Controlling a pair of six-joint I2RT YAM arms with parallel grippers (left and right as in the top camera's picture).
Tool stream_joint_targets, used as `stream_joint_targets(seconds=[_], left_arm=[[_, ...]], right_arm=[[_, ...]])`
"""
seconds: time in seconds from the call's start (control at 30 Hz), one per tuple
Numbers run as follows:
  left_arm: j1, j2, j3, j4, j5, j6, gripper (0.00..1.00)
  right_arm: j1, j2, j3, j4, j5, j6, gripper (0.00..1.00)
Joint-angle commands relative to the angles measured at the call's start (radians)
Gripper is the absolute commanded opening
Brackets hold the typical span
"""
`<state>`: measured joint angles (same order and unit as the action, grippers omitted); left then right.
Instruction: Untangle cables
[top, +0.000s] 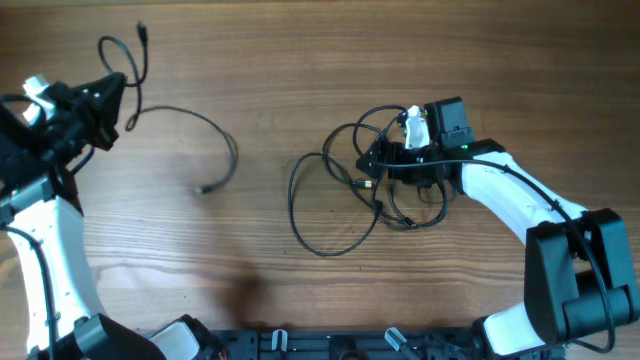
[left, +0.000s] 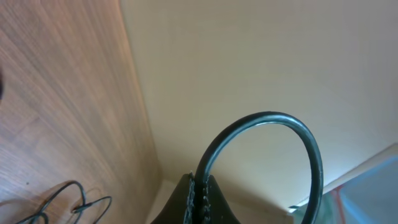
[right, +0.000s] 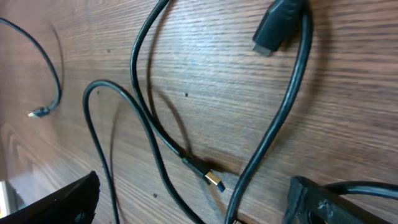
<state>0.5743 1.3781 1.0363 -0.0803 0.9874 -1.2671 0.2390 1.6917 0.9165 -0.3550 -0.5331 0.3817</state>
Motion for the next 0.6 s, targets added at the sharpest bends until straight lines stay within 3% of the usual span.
stream_joint_targets(seconds=[0.0, 0.07, 0.13, 0.3, 0.57], left_arm=[[0.045, -0.005, 0.009, 0.013, 0.035, 0.037, 0.04], [0.05, -0.005, 0.009, -0.018, -0.077, 0.251, 0.04], [0.05, -0.005, 0.009, -0.137, -0.23, 0.381, 0.04], [0.05, 0.019, 0.009, -0.493, -0.823, 0.453, 0.04], [0.003, 0.193, 0.009, -0.531, -0.873, 0.484, 0.05]], right_arm=[[-0.002, 0.008, 0.011, 0.003, 0.032, 0.018, 1.0], [-0.002, 0.008, 0.011, 0.003, 0.033, 0.018, 1.0], [-0.002, 0.008, 0.011, 0.003, 0.033, 0.018, 1.0], [-0.002, 0.008, 0.011, 0.003, 0.04, 0.018, 1.0], [-0.002, 0.008, 0.011, 0.01, 0.04, 0.018, 1.0]])
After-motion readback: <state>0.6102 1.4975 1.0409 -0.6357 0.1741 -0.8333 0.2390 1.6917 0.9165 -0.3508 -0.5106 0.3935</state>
